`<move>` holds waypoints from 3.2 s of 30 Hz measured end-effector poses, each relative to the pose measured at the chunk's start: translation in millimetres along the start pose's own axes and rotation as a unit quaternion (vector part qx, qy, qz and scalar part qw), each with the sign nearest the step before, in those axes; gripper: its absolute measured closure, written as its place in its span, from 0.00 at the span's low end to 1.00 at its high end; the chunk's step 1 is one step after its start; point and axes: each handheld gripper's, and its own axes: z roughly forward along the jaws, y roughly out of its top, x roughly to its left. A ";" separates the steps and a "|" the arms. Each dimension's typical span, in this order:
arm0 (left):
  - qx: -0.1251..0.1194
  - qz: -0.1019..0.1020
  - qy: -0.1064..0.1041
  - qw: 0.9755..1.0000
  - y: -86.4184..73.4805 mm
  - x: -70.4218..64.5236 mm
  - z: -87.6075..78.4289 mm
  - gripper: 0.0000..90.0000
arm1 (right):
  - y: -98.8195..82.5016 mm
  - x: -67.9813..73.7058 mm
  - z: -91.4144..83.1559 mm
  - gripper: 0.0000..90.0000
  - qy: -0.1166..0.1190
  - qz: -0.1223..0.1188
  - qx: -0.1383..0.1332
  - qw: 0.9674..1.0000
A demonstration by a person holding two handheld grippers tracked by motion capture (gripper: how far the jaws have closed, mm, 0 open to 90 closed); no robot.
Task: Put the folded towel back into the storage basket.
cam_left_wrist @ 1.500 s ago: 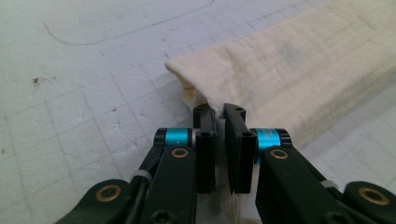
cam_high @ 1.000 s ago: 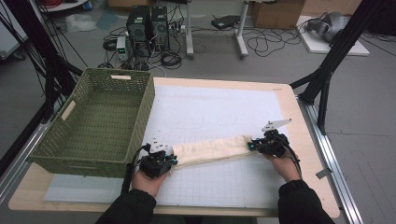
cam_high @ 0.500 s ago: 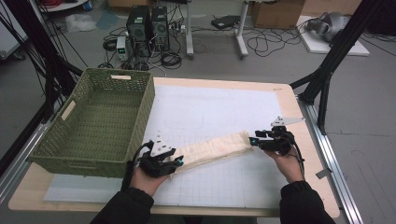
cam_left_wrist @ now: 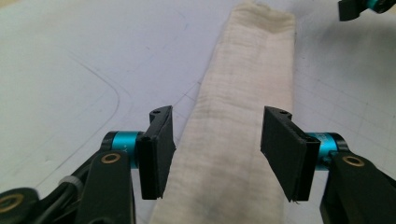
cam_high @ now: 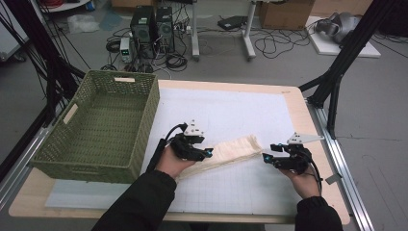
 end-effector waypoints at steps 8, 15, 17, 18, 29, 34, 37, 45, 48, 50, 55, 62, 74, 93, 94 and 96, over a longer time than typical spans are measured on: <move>0.059 0.024 -0.035 0.997 24.3 -1.6 31.3 0.44 | -7.4 2.5 -5.1 0.40 -0.002 -0.002 0.000 1.000; 0.108 0.046 -0.059 0.991 28.1 -2.4 53.6 0.43 | -9.0 1.8 -6.7 0.35 -0.001 0.004 -0.007 1.000; 0.127 0.048 -0.066 0.989 24.6 -2.7 58.8 0.41 | -9.4 1.2 -6.8 0.33 -0.003 0.006 -0.006 1.000; 0.134 0.046 -0.068 0.988 22.8 -3.1 61.4 0.41 | -9.6 1.0 -6.9 0.33 -0.002 0.008 -0.005 1.000; 0.141 0.038 -0.079 0.986 23.3 2.3 51.4 0.37 | -10.0 1.8 -3.9 0.29 -0.003 0.000 0.003 1.000; 0.156 0.052 -0.076 0.984 18.6 0.9 51.4 0.35 | -9.4 2.4 -4.4 0.29 -0.002 -0.003 0.004 1.000; 0.158 0.049 -0.082 0.983 15.9 1.6 53.2 0.34 | -9.4 2.7 -4.0 0.29 -0.002 -0.004 0.005 1.000; 0.150 0.046 -0.079 0.984 15.8 3.6 51.7 0.32 | -9.5 3.7 -3.3 0.28 0.001 -0.005 0.007 1.000; 0.147 0.054 -0.070 0.985 16.7 3.6 50.4 0.33 | -9.8 3.4 -3.2 0.27 0.000 -0.006 0.008 1.000; 0.154 0.052 -0.070 0.984 15.1 3.2 53.2 0.32 | -9.8 3.2 -3.2 0.26 0.000 -0.006 0.007 1.000; 0.153 0.051 -0.069 0.984 14.4 1.3 55.1 0.28 | -9.9 3.5 -3.3 0.24 0.001 -0.002 0.007 1.000; 0.152 0.046 -0.078 0.984 13.5 0.9 55.9 0.23 | -9.8 5.1 -3.0 0.24 0.003 -0.007 0.010 1.000; 0.155 0.055 -0.066 0.984 13.1 -3.3 56.4 0.22 | -9.2 5.9 -4.0 0.23 0.000 -0.014 0.008 1.000; 0.150 0.046 -0.030 0.987 14.6 -1.4 53.7 0.46 | -7.6 6.3 -4.8 0.23 -0.002 -0.014 0.005 1.000; 0.151 0.048 -0.030 0.987 14.9 -1.0 53.6 0.46 | -7.6 6.2 -4.6 0.23 -0.002 -0.015 0.005 1.000; 0.150 0.046 -0.029 0.987 14.8 -1.4 53.7 0.47 | -7.4 6.6 -4.8 0.23 -0.002 -0.015 0.006 1.000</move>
